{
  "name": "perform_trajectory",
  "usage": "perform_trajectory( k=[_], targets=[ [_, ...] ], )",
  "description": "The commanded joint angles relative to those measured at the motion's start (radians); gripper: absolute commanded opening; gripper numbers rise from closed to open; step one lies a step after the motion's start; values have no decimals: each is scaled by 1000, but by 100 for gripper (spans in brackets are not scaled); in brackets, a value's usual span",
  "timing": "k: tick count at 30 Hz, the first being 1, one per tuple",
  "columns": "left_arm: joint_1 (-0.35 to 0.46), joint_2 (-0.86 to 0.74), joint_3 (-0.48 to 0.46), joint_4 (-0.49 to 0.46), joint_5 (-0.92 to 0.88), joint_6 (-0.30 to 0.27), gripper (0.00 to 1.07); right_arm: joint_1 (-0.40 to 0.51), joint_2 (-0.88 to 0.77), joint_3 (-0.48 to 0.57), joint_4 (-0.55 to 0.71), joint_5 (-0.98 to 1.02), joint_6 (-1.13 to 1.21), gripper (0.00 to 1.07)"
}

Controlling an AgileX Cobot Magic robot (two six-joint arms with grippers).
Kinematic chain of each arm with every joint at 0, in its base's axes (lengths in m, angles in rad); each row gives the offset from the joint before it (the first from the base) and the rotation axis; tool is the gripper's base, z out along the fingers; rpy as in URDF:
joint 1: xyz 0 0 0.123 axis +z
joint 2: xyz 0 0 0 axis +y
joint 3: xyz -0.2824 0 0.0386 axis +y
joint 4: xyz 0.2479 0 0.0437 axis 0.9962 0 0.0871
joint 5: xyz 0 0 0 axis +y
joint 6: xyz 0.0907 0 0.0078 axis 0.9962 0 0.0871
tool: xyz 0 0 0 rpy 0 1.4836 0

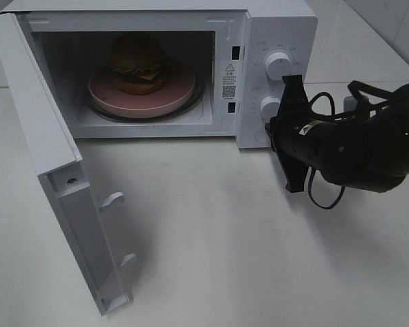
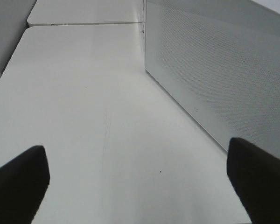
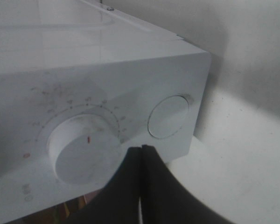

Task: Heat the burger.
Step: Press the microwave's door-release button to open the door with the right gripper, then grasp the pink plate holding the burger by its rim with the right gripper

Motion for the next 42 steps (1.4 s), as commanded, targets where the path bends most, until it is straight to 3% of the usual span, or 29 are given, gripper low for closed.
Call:
perform_trajectory(
  k=[1, 7, 9, 24, 42],
  targets=[
    [4, -21, 4, -2, -3, 3, 98, -4, -85, 46, -60, 63, -46, 0],
    [4, -21, 4, -2, -3, 3, 98, -4, -149, 64, -120, 173, -89, 1],
    [4, -21, 4, -2, -3, 3, 98, -7, -213, 64, -204, 291, -157, 2],
    [4, -21, 4, -2, -3, 3, 98, -8, -368, 59, -219, 700, -632, 4],
    [4, -21, 4, -2, -3, 3, 98, -8, -377, -218, -221, 1293, -1403, 7]
  ],
)
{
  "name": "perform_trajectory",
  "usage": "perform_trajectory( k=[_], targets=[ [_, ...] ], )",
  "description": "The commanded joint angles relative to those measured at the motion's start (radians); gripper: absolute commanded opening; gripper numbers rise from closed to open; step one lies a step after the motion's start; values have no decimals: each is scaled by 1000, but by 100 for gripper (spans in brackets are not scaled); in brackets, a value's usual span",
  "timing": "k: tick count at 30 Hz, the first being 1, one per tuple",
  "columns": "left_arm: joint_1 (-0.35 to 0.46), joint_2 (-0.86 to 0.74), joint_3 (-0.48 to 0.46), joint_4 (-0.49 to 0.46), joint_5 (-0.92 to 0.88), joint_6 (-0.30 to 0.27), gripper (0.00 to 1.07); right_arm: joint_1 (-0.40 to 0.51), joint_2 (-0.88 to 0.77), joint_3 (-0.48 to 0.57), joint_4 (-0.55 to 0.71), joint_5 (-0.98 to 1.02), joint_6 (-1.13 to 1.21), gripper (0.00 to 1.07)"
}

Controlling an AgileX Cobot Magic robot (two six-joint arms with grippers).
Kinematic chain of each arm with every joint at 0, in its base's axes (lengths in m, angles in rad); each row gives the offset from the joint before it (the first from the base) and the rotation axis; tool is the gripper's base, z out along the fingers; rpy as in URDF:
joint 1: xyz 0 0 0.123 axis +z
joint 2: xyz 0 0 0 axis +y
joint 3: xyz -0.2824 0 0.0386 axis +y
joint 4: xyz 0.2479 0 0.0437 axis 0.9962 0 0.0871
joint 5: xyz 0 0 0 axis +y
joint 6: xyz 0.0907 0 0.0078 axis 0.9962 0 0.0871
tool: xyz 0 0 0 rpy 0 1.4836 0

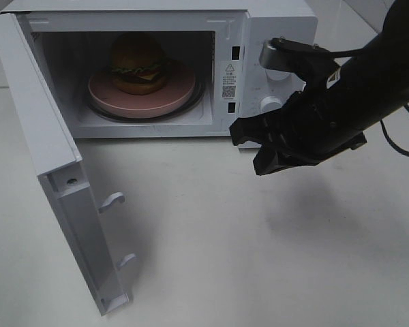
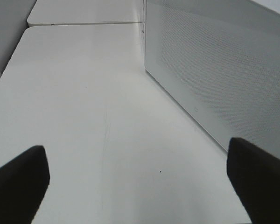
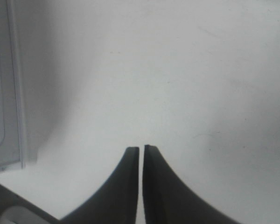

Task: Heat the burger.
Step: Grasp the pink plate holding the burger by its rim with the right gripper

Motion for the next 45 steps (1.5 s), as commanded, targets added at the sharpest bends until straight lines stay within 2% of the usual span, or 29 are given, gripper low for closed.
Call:
perform_trajectory(
  k=[1, 5, 9, 11, 14, 16, 20, 22, 25, 27, 28, 29, 31, 32, 33, 35, 36, 38, 41, 42, 43, 45],
  targets=[
    [4, -21, 4, -2, -3, 3, 98, -8, -6, -31, -5, 82, -148, 7],
    [4, -21, 4, -2, -3, 3, 98, -8, -6, -85, -5, 209, -407, 8],
    [4, -21, 4, -2, -3, 3, 98, -8, -6, -101, -27, 246, -533, 9],
    [4, -21, 4, -2, -3, 3, 98, -8, -6, -115, -93, 295, -731, 10],
    [4, -21, 4, -2, -3, 3, 98, -8, -6, -118, -105, 307, -784, 10],
    [4, -21, 4, -2, -3, 3, 98, -8, -6, -119, -133, 314, -934, 11],
    [4, -21, 4, -2, -3, 3, 98, -8, -6, -124, -152, 314, -1063, 13],
    [4, -21, 4, -2, -3, 3, 98, -8, -6, -135, -190, 312, -1219, 17],
    [4, -21, 4, -2, -3, 3, 98, -8, -6, -135, -207, 307, -1254, 18],
    [4, -21, 4, -2, -3, 3, 98, -8, -6, -135, -271, 297, -1331, 26],
    [4, -21, 4, -2, -3, 3, 98, -8, -6, -135, -271, 297, -1331, 26],
    [4, -21, 4, -2, -3, 3, 98, -8, -6, -135, -311, 275, -1350, 33],
    [4, -21, 4, -2, -3, 3, 98, -7, -6, -135, -334, 263, -1350, 37],
    [4, -21, 4, -2, -3, 3, 98, -5, -6, -135, -377, 237, -1349, 45],
    [4, -21, 4, -2, -3, 3, 98, -5, -6, -135, -377, 237, -1349, 45],
    [4, -21, 4, -2, -3, 3, 98, -4, -6, -135, -428, 195, -1338, 57],
    [4, -21, 4, -2, -3, 3, 98, -4, -6, -135, -428, 195, -1338, 57],
    [4, -21, 4, -2, -3, 3, 98, -4, -5, -135, -427, 152, -1243, 77],
    [4, -21, 4, -2, -3, 3, 98, -4, -5, -135, -429, 146, -1209, 82],
    [4, -21, 4, -2, -3, 3, 98, 3, -5, -135, -443, 139, -1172, 92],
    [4, -21, 4, -2, -3, 3, 98, 22, -5, -135, -484, 126, -1166, 96],
    [4, -21, 4, -2, -3, 3, 98, 30, -5, -135, -502, 116, -1163, 97]
  ],
)
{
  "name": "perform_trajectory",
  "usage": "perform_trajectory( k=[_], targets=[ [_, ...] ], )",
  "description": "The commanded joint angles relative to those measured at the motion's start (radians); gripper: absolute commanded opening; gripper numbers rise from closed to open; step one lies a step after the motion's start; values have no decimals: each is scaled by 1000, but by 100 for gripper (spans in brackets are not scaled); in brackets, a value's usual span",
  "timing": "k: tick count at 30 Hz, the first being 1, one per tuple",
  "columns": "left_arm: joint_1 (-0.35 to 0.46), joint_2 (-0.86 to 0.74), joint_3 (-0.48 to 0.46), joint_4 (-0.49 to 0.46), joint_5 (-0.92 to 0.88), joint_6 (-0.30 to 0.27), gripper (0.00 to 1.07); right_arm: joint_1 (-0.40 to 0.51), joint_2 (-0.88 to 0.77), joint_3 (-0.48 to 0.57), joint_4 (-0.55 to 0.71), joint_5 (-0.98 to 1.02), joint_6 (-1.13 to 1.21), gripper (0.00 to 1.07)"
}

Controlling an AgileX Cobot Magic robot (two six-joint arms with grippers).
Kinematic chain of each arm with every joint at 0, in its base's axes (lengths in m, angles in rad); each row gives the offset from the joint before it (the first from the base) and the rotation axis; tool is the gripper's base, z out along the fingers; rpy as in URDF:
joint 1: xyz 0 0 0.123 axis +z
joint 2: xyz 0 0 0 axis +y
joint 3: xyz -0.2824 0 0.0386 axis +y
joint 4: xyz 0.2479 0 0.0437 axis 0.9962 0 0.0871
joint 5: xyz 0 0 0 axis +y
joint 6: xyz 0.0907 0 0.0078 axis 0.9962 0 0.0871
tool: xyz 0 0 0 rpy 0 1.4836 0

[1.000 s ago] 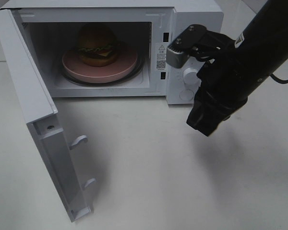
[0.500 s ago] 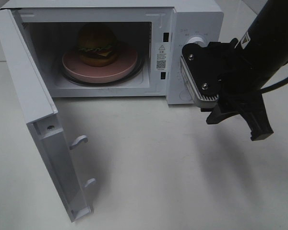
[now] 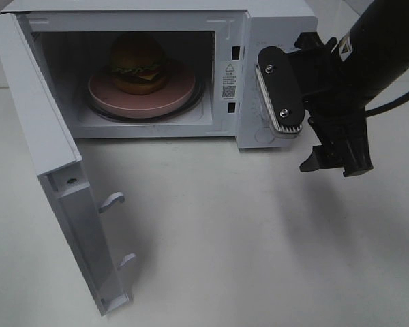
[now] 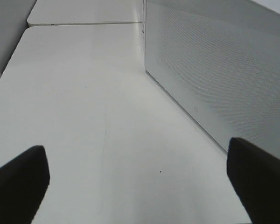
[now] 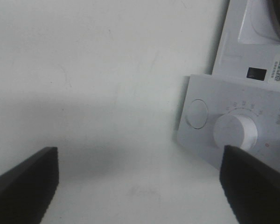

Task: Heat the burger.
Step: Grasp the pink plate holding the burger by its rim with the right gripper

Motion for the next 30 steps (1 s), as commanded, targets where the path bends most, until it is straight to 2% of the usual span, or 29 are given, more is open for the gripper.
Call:
perform_trajectory(
  k=[1, 7, 17, 30],
  targets=[
    [4, -21, 4, -2, -3, 3, 98, 42, -5, -8, -84, -48, 31, 96],
    [4, -21, 4, -2, -3, 3, 98, 83, 9, -15, -130, -113, 38, 96],
    [4, -21, 4, -2, -3, 3, 98, 142, 143, -150, -139, -151, 62, 93],
    [4, -21, 4, -2, -3, 3, 98, 170, 269, -227, -140, -272, 67, 91]
  ],
)
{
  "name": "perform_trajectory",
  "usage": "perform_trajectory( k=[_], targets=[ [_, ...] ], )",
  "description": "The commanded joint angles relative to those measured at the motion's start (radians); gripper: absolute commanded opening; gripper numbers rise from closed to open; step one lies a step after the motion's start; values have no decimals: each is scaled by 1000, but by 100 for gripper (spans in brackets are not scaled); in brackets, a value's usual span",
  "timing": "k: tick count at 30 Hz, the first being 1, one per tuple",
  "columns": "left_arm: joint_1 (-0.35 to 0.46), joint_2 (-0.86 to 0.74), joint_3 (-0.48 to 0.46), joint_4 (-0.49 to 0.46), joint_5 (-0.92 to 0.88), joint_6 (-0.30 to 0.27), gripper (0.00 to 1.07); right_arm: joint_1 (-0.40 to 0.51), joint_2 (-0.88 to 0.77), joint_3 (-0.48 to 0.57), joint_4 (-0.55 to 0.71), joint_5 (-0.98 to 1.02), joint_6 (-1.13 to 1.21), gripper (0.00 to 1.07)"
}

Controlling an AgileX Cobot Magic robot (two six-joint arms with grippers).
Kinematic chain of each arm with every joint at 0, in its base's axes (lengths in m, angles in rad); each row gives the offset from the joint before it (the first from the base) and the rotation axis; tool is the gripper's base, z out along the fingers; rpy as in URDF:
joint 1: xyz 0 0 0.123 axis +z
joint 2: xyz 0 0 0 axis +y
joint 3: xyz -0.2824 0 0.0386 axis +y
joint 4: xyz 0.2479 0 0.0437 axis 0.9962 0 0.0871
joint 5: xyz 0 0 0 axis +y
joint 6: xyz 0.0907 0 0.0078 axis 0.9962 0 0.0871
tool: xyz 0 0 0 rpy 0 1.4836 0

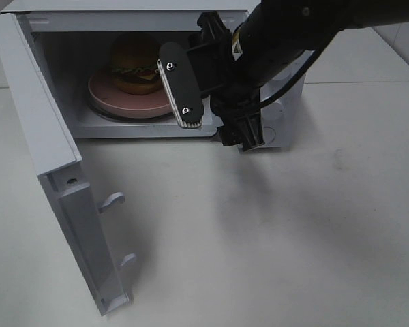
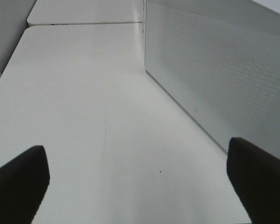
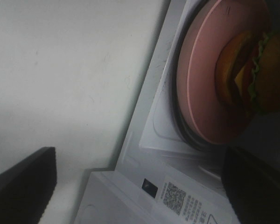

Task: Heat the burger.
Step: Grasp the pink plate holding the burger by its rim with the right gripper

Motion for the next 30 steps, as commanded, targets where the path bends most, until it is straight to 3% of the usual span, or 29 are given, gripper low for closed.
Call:
perform_trajectory(
  k=[1, 30],
  targets=[
    [4, -21, 4, -2, -3, 3, 98, 3, 44, -32, -5, -33, 13, 90],
    [4, -21, 4, -2, -3, 3, 98, -22, 410, -405, 61, 8, 76, 84]
  ],
)
